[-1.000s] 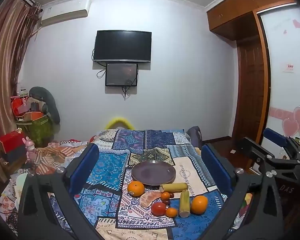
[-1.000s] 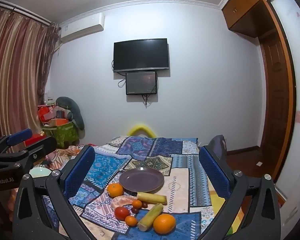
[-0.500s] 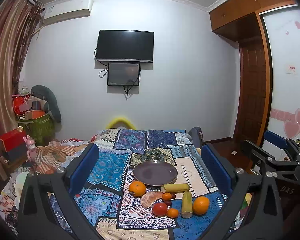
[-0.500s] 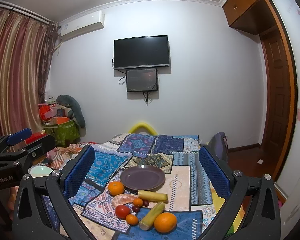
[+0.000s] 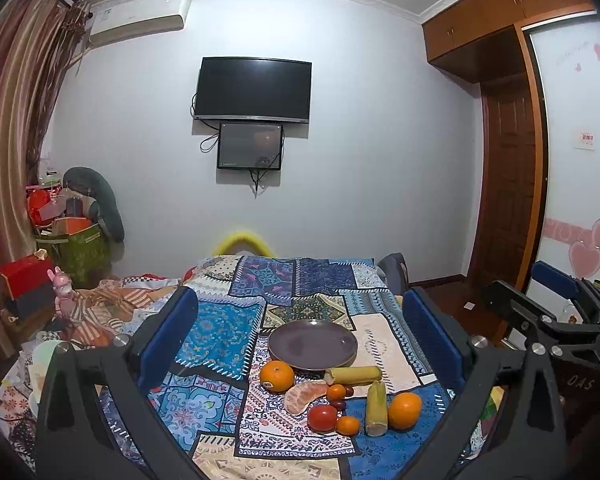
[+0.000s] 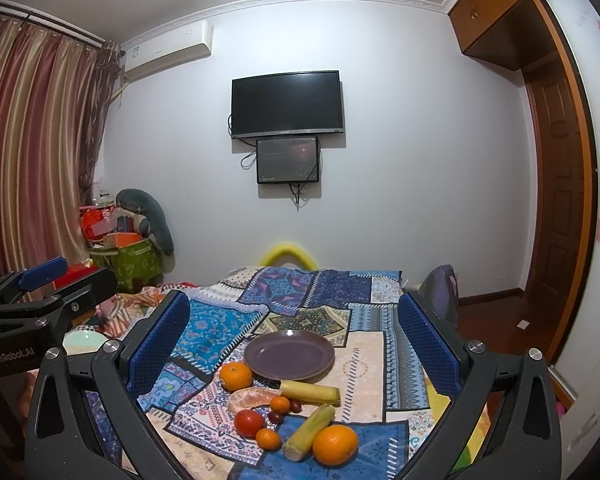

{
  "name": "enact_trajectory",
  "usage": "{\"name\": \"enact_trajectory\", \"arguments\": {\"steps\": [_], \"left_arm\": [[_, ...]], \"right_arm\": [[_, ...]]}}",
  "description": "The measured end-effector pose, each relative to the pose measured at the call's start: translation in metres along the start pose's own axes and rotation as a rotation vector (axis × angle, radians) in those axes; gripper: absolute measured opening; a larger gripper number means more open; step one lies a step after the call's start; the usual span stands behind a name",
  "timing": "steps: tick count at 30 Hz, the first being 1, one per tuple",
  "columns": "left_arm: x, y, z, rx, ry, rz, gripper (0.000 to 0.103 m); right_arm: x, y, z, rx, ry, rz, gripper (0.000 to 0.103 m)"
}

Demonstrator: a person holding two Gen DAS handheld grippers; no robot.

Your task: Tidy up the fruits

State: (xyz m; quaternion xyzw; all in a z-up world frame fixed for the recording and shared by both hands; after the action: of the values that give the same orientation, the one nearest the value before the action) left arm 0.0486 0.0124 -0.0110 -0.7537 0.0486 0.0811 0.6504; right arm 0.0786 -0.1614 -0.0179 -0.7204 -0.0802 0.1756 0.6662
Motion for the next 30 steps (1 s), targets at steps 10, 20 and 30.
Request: {"name": "enact_trajectory", "arguments": {"steps": [10,20,30], "left_arm": [[0.0025,0.0026,0.0009,0.003,-0.004,0.003,0.103],[0.0029,0.0046,0.0016,0.003,-0.005,0.005,0.103],[0.0038,0.0054,0.0,0.009,-0.003,0.002,0.103]], "right_arm": [[0.0004,-0.0004,-0.0003,0.001,-0.001,0.0,0.103],[0.0006,-0.0004,0.0003,-0.001,0.002,0.001,0.103],[0.0006,0.0001,0.0007,0.002,0.003,0.002,0.103]]}}
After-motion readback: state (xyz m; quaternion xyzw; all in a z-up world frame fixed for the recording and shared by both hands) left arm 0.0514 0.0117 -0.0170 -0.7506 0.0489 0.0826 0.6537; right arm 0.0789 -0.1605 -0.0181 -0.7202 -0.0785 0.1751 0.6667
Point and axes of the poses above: each gripper's, at about its wrist camera, not at the fingertips, and x roughly the way its jaws point, z to its left, y to its underside, the point moved 4 cm from there along x, roughly the way its jaws point, and after that the axes turned 5 degrees about -x, right-handed, at the moved point
